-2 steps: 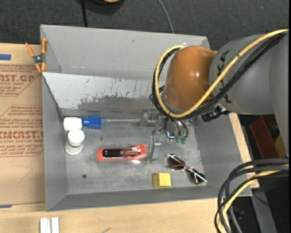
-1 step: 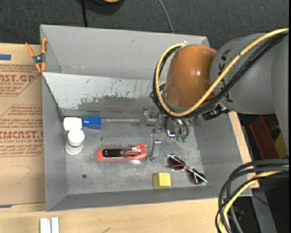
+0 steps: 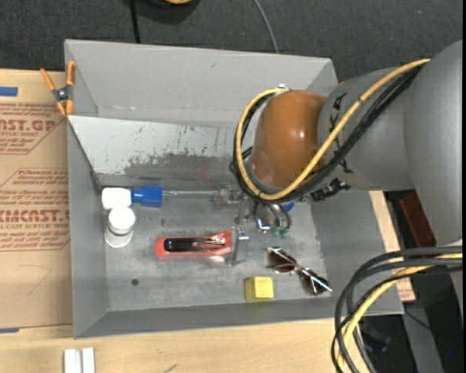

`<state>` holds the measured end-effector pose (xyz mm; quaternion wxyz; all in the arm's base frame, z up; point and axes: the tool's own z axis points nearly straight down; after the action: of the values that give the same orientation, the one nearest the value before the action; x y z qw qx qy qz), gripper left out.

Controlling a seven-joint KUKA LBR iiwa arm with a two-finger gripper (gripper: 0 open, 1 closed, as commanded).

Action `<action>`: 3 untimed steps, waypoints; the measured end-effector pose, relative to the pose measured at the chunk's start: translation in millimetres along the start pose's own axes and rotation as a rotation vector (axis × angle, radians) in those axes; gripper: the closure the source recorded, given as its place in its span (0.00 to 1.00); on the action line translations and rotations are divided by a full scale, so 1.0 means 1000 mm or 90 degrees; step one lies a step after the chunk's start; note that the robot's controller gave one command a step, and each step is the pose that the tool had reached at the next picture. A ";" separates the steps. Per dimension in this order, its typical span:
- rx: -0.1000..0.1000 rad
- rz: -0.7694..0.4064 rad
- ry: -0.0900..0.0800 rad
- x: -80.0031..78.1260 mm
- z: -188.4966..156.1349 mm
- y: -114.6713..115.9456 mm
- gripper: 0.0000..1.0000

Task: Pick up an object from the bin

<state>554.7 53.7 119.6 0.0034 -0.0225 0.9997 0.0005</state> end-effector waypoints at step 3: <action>-0.001 0.228 0.003 -0.005 0.049 0.016 1.00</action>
Offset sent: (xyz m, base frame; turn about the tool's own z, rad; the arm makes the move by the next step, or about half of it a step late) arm 0.0000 0.0000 0.0000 0.0000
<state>559.4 70.0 71.0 0.0011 0.1556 0.9878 0.0017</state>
